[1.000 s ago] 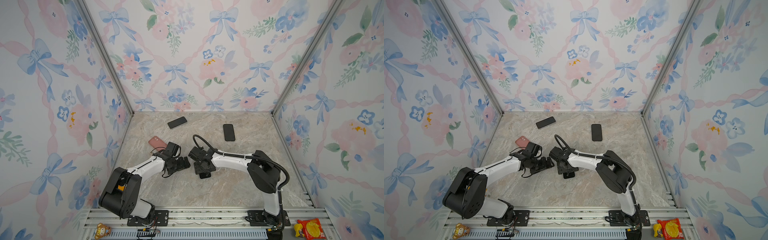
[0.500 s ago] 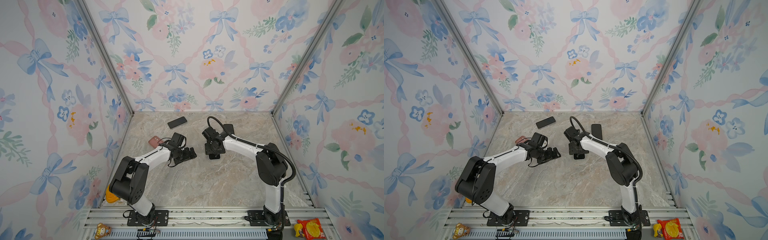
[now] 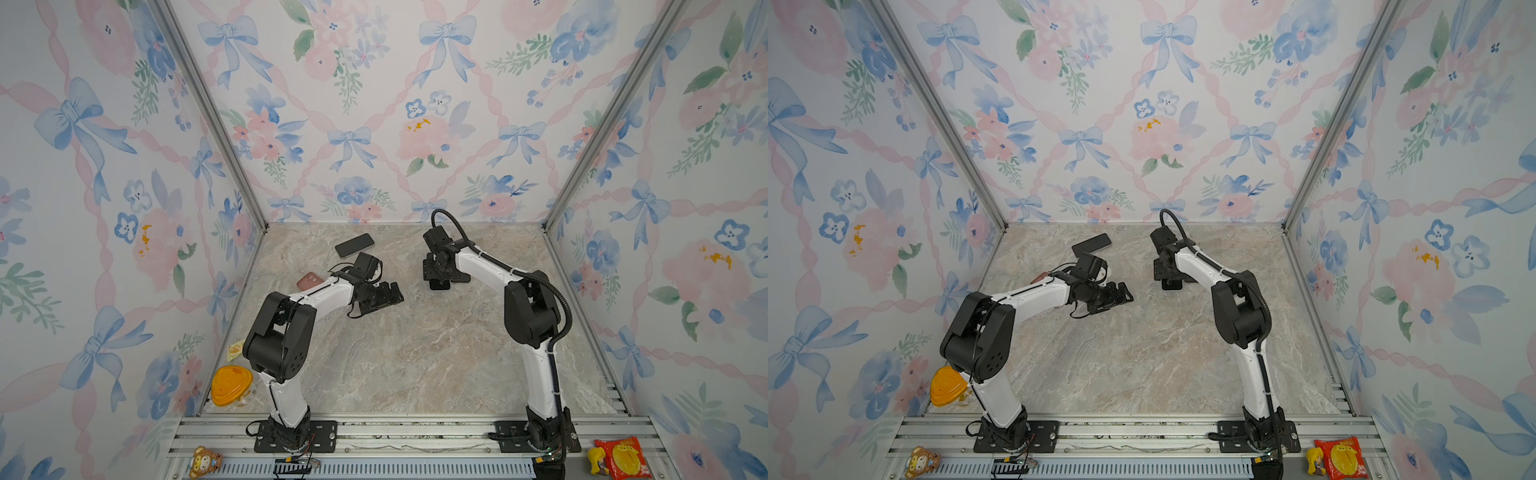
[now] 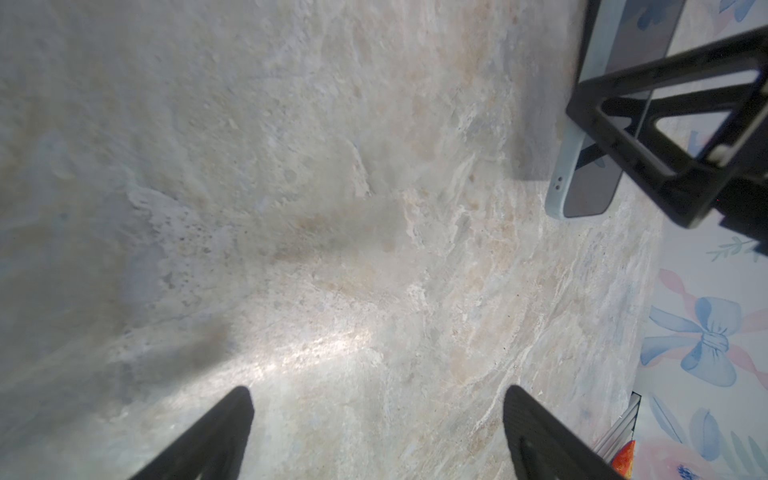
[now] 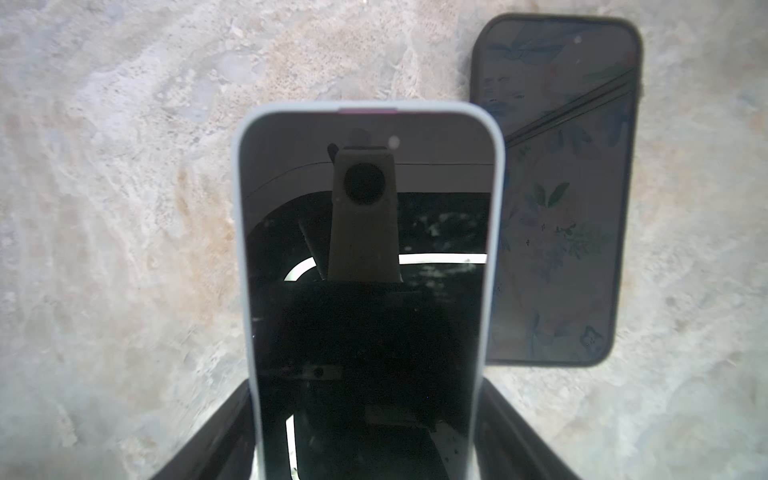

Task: Put the phone into the phone case
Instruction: 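Lift the cased phone with the right gripper toward the black phone, then lower the cased phone beside the black phone and open the right gripper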

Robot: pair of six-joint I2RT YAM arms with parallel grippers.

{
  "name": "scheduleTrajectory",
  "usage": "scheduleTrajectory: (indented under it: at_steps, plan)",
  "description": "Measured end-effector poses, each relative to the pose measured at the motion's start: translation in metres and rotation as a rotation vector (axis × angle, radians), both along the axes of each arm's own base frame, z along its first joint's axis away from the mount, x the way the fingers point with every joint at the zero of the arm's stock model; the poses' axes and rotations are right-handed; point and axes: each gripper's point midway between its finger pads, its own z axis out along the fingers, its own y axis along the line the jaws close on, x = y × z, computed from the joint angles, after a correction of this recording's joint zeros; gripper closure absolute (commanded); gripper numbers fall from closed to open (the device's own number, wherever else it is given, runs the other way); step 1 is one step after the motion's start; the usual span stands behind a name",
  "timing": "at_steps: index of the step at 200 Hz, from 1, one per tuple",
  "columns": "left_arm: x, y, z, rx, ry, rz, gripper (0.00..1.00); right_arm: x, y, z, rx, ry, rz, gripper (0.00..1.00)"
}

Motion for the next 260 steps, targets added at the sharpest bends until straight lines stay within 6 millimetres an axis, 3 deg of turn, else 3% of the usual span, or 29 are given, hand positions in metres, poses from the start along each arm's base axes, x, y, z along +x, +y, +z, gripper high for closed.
scheduleTrajectory:
  at_steps: [66,154,260]
  plan:
    - [0.007,-0.005,-0.012,0.001,0.024,-0.005,0.05,0.021,-0.006,-0.019,0.005,0.034,0.007,0.38]
    - [0.008,-0.005,-0.013,0.002,0.026,-0.004,0.05,0.047,0.009,-0.02,0.034,0.019,0.023,0.39]
    - [0.004,-0.001,-0.018,0.007,0.038,0.002,0.05,0.048,-0.001,-0.028,0.017,0.042,0.005,0.41]
